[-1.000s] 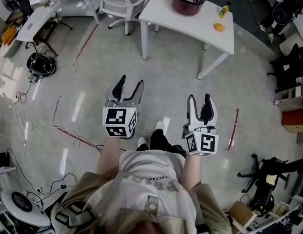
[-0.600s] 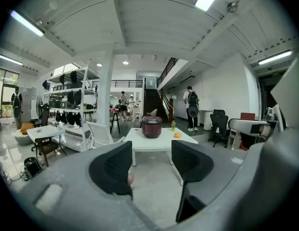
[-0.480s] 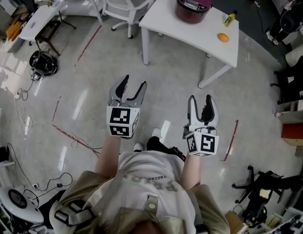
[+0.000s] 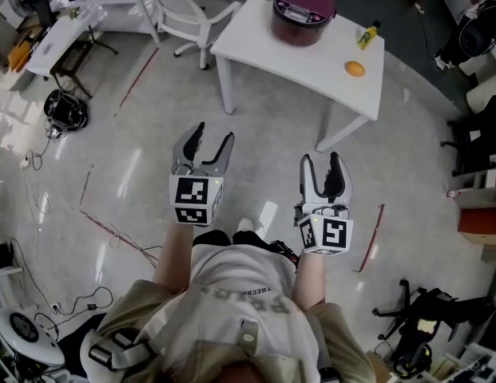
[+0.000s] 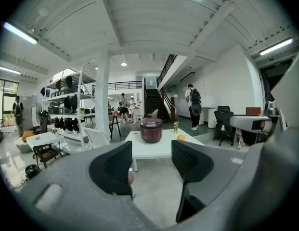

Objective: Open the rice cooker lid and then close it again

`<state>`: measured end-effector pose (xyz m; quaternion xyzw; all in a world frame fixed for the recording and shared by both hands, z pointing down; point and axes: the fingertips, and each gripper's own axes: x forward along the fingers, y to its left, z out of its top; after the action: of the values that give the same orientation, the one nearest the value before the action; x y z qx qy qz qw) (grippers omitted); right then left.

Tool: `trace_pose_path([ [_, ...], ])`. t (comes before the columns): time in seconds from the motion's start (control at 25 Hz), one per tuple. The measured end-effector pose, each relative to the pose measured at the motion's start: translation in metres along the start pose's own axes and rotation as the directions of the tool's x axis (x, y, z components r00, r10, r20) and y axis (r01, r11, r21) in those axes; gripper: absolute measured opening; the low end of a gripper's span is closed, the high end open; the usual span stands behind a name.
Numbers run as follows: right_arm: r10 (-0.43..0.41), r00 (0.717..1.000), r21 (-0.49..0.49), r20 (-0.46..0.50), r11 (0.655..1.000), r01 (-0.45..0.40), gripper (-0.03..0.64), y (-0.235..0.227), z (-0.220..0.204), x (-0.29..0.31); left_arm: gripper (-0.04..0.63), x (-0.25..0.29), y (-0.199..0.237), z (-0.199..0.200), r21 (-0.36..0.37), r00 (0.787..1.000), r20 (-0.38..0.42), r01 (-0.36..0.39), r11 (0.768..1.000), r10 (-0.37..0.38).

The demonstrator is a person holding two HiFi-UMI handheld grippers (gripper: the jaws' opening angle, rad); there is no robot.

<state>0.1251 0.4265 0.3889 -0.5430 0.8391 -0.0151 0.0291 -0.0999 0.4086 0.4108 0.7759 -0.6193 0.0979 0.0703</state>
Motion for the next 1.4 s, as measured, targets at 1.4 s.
trace_pose_path([
  [1.4, -0.097, 0.993, -0.002, -0.068, 0.995, 0.098, 0.238, -0.055, -0.024, 0.163, 0.250, 0.200, 0.060, 0.043, 0.076, 0.994, -0.006, 0.106, 0.991, -0.106],
])
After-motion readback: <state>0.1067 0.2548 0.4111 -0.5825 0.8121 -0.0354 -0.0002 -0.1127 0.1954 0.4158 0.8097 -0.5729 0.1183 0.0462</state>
